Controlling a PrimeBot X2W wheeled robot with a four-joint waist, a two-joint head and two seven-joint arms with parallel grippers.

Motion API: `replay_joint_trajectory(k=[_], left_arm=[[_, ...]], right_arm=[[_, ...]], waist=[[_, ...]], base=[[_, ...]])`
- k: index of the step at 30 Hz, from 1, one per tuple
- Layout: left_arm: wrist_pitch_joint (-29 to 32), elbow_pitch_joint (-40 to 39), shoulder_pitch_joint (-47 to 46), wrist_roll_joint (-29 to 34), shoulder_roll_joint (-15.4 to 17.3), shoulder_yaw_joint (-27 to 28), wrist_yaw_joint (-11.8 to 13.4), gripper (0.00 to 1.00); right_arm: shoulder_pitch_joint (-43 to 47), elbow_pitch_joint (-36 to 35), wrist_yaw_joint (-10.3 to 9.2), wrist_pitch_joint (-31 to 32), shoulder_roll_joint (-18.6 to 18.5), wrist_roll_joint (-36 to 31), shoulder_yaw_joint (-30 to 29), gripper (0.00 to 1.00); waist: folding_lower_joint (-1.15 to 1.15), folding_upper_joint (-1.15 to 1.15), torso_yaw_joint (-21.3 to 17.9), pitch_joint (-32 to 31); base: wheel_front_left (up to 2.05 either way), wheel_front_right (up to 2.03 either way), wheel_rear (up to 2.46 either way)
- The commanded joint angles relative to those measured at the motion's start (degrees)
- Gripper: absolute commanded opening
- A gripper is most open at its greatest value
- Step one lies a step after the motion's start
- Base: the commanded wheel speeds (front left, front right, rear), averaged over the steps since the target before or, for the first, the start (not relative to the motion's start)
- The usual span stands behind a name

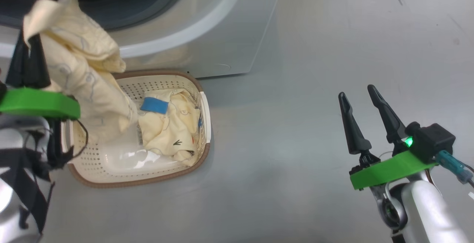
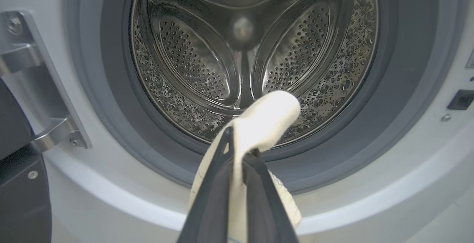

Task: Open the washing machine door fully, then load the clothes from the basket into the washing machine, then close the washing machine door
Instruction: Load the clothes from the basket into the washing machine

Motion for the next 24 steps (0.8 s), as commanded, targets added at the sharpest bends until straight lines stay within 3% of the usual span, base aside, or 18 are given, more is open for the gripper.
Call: replay_joint_trajectory(k=[1, 10, 24], left_arm=[[0.61, -0.78, -5.68, 0.06, 3.65, 2.42, -0.65, 0.00], [5.76, 6.58, -19.30, 1.76, 6.93, 0.04, -3.36, 0.00], [11.25, 21.77, -39.12, 3.80, 5.76, -4.07, -4.90, 0.00]], right_arm=[[-1.60, -1.83, -0.15, -0.38, -0.11, 0.57, 1.49, 1.00], [-3.05, -2.43, -0.15, -0.38, 0.15, 1.11, 2.25, 1.00], [-5.48, -2.35, -0.15, -0.38, 0.58, 1.87, 5.09, 1.00]], waist=[[-0.01, 0.00, -1.27, 1.34], [-0.01, 0.00, -4.00, 4.77], [-0.01, 0.00, -6.50, 12.92]], base=[[0.00, 0.00, 0.00], [0.00, 0.00, 0.00], [0.00, 0.00, 0.00]])
